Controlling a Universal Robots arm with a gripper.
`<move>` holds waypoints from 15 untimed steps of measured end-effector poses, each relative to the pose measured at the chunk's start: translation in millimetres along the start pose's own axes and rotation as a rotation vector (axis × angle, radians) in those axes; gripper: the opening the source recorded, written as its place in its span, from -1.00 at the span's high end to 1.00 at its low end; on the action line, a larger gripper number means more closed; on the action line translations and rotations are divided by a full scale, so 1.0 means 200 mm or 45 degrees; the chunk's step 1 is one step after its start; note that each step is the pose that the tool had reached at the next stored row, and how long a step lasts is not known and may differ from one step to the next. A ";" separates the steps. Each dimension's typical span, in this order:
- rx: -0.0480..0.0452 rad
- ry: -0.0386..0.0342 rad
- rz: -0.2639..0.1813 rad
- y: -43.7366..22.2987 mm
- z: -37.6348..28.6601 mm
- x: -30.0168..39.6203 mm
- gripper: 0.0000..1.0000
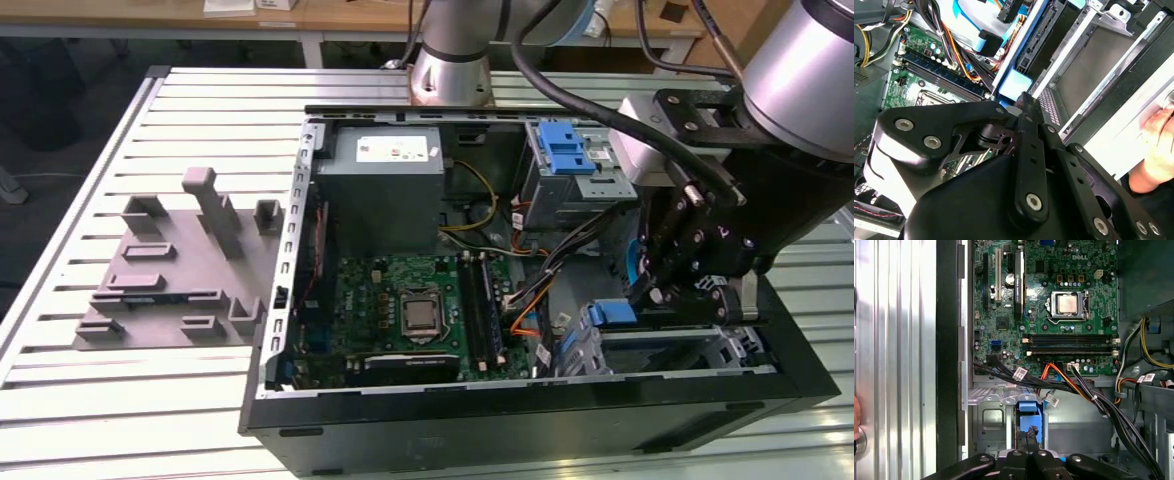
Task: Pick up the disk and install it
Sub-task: 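Insert the first disk wire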
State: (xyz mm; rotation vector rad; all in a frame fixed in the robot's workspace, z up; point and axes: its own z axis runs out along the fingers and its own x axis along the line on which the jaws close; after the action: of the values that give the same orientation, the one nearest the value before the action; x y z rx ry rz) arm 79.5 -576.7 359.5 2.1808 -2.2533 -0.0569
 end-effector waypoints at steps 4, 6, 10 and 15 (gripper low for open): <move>0.000 -0.0001 0.000 0.000 0.000 0.000 0.79; 0.000 -0.0001 0.000 -0.002 0.001 0.000 0.79; 0.000 -0.0001 0.000 -0.034 0.000 -0.001 0.79; 0.000 0.0000 0.000 -0.097 -0.002 -0.004 0.79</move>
State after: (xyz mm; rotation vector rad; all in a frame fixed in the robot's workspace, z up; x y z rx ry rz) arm 98.8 -576.4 359.3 2.1809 -2.2532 -0.0568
